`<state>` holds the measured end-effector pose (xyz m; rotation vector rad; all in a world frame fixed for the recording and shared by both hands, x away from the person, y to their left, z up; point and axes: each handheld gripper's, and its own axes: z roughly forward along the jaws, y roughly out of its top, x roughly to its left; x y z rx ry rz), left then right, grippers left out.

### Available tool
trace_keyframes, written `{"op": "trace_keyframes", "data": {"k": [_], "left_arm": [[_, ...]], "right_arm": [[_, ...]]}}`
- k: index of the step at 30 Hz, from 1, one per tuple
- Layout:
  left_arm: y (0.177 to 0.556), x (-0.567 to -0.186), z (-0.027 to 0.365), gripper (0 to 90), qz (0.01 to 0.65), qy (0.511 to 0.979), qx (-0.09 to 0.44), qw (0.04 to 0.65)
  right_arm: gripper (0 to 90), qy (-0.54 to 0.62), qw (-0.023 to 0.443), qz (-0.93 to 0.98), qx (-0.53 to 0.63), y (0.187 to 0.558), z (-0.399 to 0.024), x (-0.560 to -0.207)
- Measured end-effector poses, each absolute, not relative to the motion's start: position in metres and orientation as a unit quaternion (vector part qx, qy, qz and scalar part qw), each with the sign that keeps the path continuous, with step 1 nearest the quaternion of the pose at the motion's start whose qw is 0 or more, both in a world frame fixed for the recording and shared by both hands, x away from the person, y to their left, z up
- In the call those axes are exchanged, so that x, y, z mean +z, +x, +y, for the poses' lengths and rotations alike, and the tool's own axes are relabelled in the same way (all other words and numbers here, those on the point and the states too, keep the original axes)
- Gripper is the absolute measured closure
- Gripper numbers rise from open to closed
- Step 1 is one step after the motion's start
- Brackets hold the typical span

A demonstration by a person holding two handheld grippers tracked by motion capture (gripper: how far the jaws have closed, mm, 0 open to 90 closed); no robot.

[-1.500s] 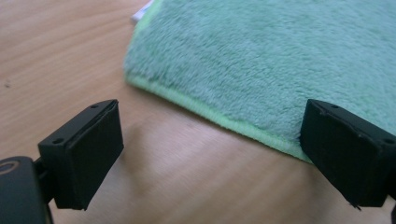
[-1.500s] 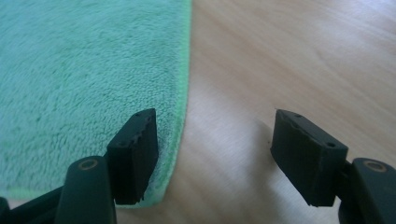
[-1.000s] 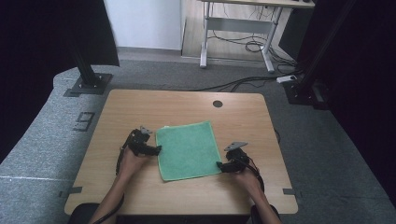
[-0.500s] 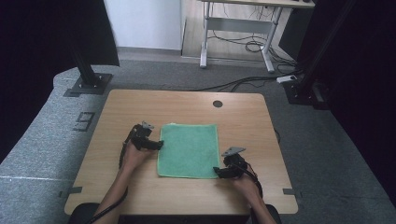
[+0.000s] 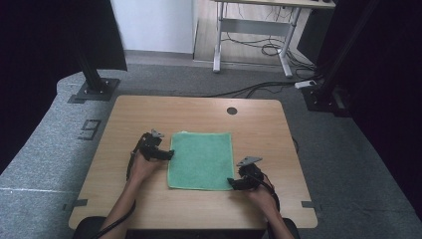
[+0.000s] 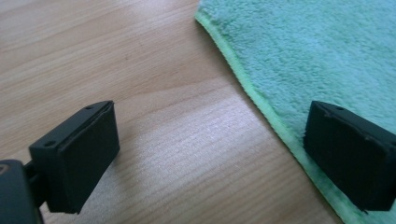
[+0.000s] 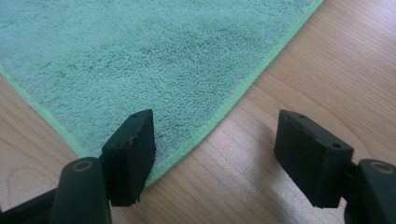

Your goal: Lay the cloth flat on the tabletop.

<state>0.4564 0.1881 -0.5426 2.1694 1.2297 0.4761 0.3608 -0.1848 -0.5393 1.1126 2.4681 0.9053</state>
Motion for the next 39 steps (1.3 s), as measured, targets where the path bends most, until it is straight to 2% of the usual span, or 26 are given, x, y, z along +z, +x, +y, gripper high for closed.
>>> {"op": "trace_keyframes", "data": {"k": [6,11,21,25,28,39], "left_arm": [[0.438,-0.531,0.191,4.1,0.448,0.821,0.172,0.310],[0.409,-0.522,0.198,4.1,0.433,0.824,0.154,0.332],[0.367,-0.525,0.205,1.2,0.407,0.843,0.158,0.315],[0.359,-0.530,0.210,0.0,0.406,0.844,0.161,0.311],[0.356,-0.536,0.213,0.0,0.406,0.848,0.168,0.298],[0.355,-0.548,0.220,0.0,0.405,0.845,0.149,0.317]], "right_arm": [[25.5,0.388,0.148,0.845,0.336,0.362,-0.190,-0.531],[19.9,0.400,0.159,0.833,0.349,0.366,-0.203,-0.525],[11.9,0.433,0.168,0.809,0.360,0.370,-0.229,-0.524],[3.0,0.440,0.169,0.810,0.350,0.371,-0.230,-0.531],[0.0,0.441,0.169,0.811,0.345,0.372,-0.230,-0.536],[0.0,0.442,0.166,0.815,0.335,0.373,-0.231,-0.552]]}}
